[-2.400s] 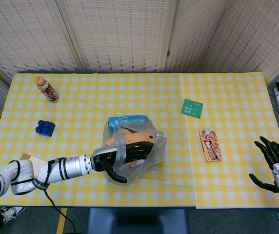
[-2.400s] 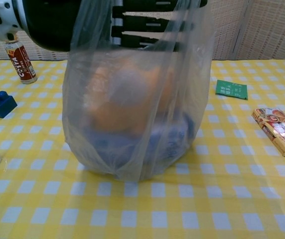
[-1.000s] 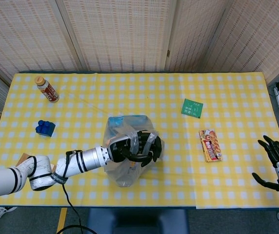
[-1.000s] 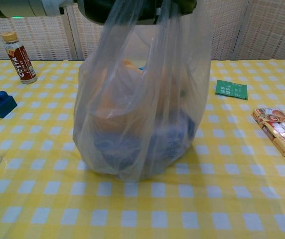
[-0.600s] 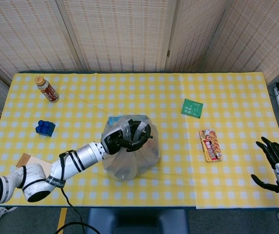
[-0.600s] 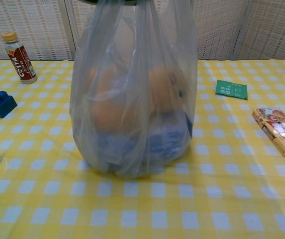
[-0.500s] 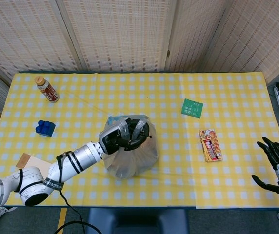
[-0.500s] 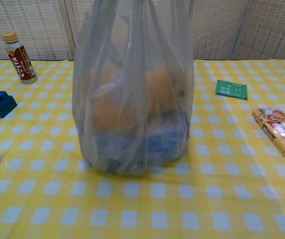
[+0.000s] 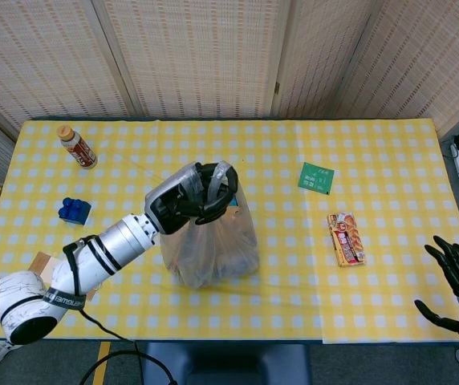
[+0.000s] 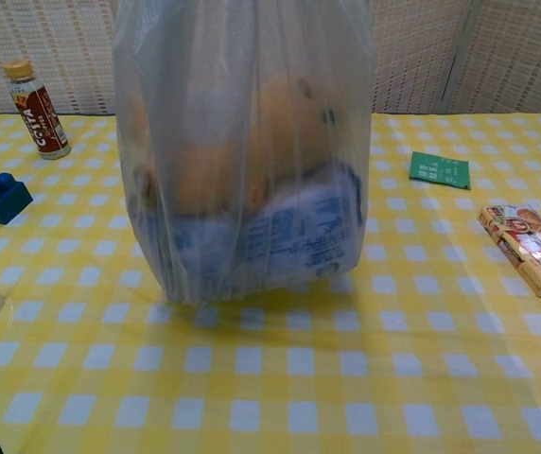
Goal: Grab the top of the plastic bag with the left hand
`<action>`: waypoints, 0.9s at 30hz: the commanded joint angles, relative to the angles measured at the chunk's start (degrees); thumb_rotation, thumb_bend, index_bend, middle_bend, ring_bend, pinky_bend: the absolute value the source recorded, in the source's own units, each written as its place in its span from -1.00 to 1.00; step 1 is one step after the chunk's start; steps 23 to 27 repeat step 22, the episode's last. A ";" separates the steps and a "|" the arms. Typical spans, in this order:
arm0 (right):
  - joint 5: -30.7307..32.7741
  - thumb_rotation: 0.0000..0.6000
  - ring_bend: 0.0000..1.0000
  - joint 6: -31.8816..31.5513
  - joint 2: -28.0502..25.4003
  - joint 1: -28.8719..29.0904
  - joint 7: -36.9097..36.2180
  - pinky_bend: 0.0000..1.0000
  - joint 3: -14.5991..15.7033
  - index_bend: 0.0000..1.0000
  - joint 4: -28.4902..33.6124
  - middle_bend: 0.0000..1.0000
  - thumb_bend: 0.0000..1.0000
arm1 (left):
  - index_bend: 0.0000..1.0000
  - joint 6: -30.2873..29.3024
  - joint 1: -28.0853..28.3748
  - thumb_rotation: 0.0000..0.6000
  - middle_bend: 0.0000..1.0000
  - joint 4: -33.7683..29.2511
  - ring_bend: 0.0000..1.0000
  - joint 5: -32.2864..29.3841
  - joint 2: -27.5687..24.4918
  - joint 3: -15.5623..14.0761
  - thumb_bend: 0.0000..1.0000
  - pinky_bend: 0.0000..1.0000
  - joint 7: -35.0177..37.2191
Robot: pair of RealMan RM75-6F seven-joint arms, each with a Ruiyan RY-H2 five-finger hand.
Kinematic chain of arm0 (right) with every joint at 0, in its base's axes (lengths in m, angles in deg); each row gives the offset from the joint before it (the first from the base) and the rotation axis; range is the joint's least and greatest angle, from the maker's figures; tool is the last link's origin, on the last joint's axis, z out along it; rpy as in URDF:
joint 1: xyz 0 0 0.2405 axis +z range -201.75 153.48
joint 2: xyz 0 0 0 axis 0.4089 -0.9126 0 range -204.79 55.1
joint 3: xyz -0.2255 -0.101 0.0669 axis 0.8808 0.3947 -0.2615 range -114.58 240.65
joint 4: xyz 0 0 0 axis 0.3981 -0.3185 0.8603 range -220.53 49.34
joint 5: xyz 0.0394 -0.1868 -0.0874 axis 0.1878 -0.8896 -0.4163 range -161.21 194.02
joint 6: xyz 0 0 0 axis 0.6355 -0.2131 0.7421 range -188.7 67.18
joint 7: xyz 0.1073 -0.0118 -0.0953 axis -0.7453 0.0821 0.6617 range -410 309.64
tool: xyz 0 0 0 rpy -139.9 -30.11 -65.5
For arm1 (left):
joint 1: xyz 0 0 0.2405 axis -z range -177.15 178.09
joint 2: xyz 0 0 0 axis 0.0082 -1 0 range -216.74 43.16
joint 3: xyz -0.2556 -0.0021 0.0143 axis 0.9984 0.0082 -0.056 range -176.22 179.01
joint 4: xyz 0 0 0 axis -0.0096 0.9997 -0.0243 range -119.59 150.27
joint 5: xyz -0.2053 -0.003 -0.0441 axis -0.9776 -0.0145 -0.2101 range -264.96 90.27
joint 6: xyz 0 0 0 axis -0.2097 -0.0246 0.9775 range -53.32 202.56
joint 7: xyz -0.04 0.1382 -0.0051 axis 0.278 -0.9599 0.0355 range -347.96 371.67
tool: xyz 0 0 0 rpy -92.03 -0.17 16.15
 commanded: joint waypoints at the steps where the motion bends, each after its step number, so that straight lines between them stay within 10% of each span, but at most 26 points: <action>1: -0.90 1.00 -0.99 -1.17 0.07 -0.70 1.41 -1.00 0.30 -1.00 0.31 -1.00 -0.42 | 0.37 2.08 1.49 1.00 0.81 0.72 0.68 -10.09 -4.96 4.89 0.61 0.93 -5.43; 7: -4.12 1.00 -1.00 -4.27 -0.27 -1.72 -0.12 -1.00 1.41 -1.00 -0.26 -1.00 -0.42 | 0.36 4.54 4.52 1.00 0.81 0.89 0.68 -23.73 -9.21 9.15 0.61 0.93 -12.85; 14: -3.86 1.00 -1.00 -2.92 -0.15 -0.68 -0.60 -1.00 1.09 -1.00 -0.35 -1.00 -0.42 | 0.36 6.88 1.62 1.00 0.81 -0.73 0.68 -20.94 -9.78 15.63 0.61 0.93 -15.21; 27: -2.95 1.00 -1.00 -0.24 -0.06 0.19 1.07 -1.00 1.26 -1.00 0.60 -1.00 -0.42 | 0.36 9.16 -0.13 1.00 0.81 0.96 0.68 -22.03 -6.25 17.99 0.60 0.93 -17.79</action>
